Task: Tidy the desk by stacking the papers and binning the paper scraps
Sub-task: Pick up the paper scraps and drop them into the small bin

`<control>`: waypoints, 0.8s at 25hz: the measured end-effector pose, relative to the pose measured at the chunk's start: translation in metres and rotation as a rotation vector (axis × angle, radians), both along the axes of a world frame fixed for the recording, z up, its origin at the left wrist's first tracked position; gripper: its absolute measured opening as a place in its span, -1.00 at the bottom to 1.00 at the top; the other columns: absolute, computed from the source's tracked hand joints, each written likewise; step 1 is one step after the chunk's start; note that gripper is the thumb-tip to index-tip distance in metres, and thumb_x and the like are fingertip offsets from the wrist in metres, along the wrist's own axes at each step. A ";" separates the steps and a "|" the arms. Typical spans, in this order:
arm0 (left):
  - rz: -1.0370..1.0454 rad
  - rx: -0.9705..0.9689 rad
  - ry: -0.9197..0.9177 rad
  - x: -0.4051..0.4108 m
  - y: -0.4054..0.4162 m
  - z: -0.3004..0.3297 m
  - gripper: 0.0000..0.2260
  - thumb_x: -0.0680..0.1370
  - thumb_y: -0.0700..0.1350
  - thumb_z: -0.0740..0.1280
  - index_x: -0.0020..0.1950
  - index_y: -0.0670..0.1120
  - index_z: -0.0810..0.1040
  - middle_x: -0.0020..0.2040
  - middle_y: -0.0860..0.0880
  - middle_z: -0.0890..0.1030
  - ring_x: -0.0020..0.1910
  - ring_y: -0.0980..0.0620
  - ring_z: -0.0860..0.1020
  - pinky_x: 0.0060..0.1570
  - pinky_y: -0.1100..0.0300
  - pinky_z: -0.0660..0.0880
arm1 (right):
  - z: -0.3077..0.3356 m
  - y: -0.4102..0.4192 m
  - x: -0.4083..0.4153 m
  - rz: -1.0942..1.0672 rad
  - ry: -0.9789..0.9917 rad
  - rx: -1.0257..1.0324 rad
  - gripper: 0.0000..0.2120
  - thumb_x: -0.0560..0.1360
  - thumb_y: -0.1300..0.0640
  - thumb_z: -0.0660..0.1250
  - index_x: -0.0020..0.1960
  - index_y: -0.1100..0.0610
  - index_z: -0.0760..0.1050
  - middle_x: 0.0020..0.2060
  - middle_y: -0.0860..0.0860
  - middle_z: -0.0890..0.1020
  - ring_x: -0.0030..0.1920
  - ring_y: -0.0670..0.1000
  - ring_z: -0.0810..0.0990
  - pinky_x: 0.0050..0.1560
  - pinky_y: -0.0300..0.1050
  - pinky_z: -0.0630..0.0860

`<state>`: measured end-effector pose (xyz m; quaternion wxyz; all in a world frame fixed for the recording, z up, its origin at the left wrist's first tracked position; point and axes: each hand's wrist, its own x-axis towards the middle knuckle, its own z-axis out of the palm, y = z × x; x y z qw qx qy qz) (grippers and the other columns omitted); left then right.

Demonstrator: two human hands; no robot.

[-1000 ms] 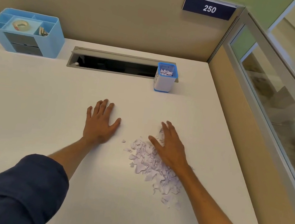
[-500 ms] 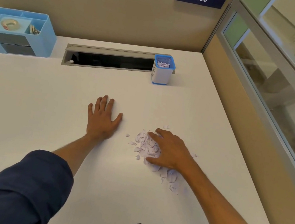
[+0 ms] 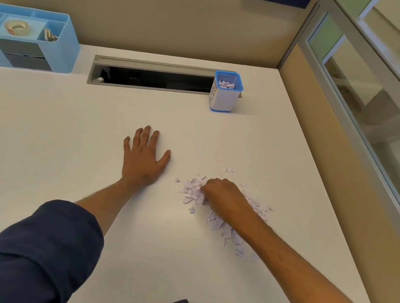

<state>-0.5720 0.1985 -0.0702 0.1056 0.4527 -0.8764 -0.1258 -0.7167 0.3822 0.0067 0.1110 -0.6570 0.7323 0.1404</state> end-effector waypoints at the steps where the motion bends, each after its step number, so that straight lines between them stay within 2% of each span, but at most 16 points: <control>1: 0.001 -0.003 0.002 0.000 0.000 0.000 -0.36 0.56 0.27 -0.02 0.54 -0.07 0.20 0.59 -0.08 0.14 0.57 -0.09 0.03 0.50 -0.16 -0.07 | 0.000 -0.001 0.000 0.014 -0.009 -0.026 -0.87 0.38 0.42 0.34 -0.24 0.24 0.46 -0.30 0.10 0.52 -0.34 0.04 0.41 -0.38 -0.21 0.24; 3: 0.004 -0.010 0.005 0.000 0.000 0.000 -0.36 0.56 0.27 -0.01 0.53 -0.07 0.21 0.58 -0.08 0.15 0.56 -0.09 0.04 0.50 -0.16 -0.06 | 0.003 -0.001 0.000 0.038 -0.045 -0.139 -0.72 0.19 0.48 0.41 -0.40 0.18 0.39 -0.48 0.07 0.41 -0.46 0.00 0.29 -0.47 -0.26 0.09; 4: 0.005 -0.012 0.002 0.000 0.000 0.000 -0.36 0.56 0.28 -0.01 0.53 -0.07 0.21 0.58 -0.08 0.15 0.56 -0.09 0.04 0.50 -0.16 -0.05 | 0.000 -0.001 -0.003 0.024 -0.083 -0.162 -0.74 0.20 0.46 0.41 -0.41 0.18 0.41 -0.49 0.07 0.41 -0.47 0.01 0.30 -0.47 -0.24 0.11; 6: 0.006 -0.013 0.000 0.000 0.001 0.000 -0.36 0.55 0.28 -0.01 0.53 -0.06 0.21 0.58 -0.08 0.15 0.57 -0.09 0.04 0.50 -0.15 -0.05 | -0.007 0.001 -0.017 -0.038 -0.218 -0.201 -0.90 0.42 0.35 0.32 -0.23 0.23 0.58 -0.33 0.12 0.60 -0.34 0.08 0.51 -0.37 -0.14 0.35; 7: 0.008 -0.013 0.004 0.000 0.001 0.000 -0.36 0.55 0.28 0.00 0.53 -0.06 0.22 0.58 -0.07 0.15 0.57 -0.08 0.04 0.50 -0.15 -0.05 | -0.006 0.001 -0.023 -0.122 -0.346 -0.223 -0.86 0.49 0.28 0.31 -0.12 0.22 0.65 -0.21 0.12 0.68 -0.24 0.08 0.61 -0.25 -0.12 0.47; 9: 0.012 -0.017 0.012 0.000 0.001 0.000 -0.36 0.55 0.27 0.00 0.53 -0.06 0.23 0.58 -0.07 0.16 0.57 -0.08 0.05 0.50 -0.14 -0.05 | 0.002 0.005 -0.036 -0.345 -0.617 -0.329 -0.85 0.50 0.21 0.38 0.02 0.17 0.69 -0.06 0.05 0.72 -0.09 -0.01 0.67 -0.05 -0.22 0.56; 11: 0.016 -0.018 0.018 -0.001 0.001 -0.001 -0.36 0.55 0.28 0.01 0.53 -0.06 0.23 0.58 -0.07 0.17 0.56 -0.08 0.06 0.50 -0.14 -0.04 | 0.009 0.009 -0.051 -0.501 -0.862 -0.411 -0.84 0.45 0.16 0.46 0.02 0.13 0.70 -0.07 -0.01 0.72 -0.08 -0.10 0.68 0.02 -0.20 0.60; 15: 0.029 -0.034 0.011 -0.001 0.001 -0.002 -0.36 0.55 0.29 0.00 0.52 -0.04 0.24 0.57 -0.06 0.19 0.56 -0.07 0.07 0.49 -0.15 -0.01 | 0.030 0.012 -0.079 -0.612 -1.206 -0.492 -0.82 0.42 0.23 0.49 0.02 0.22 0.68 -0.11 0.08 0.73 -0.09 0.07 0.72 -0.03 -0.07 0.64; 20: 0.038 -0.049 0.008 -0.002 0.002 -0.001 -0.36 0.54 0.30 -0.02 0.52 -0.02 0.24 0.57 -0.04 0.19 0.55 -0.06 0.09 0.49 -0.12 0.00 | 0.057 -0.004 -0.107 -0.758 -1.381 -0.524 -0.78 0.39 0.30 0.49 0.03 0.29 0.65 -0.11 0.12 0.72 -0.12 0.08 0.71 -0.13 -0.20 0.61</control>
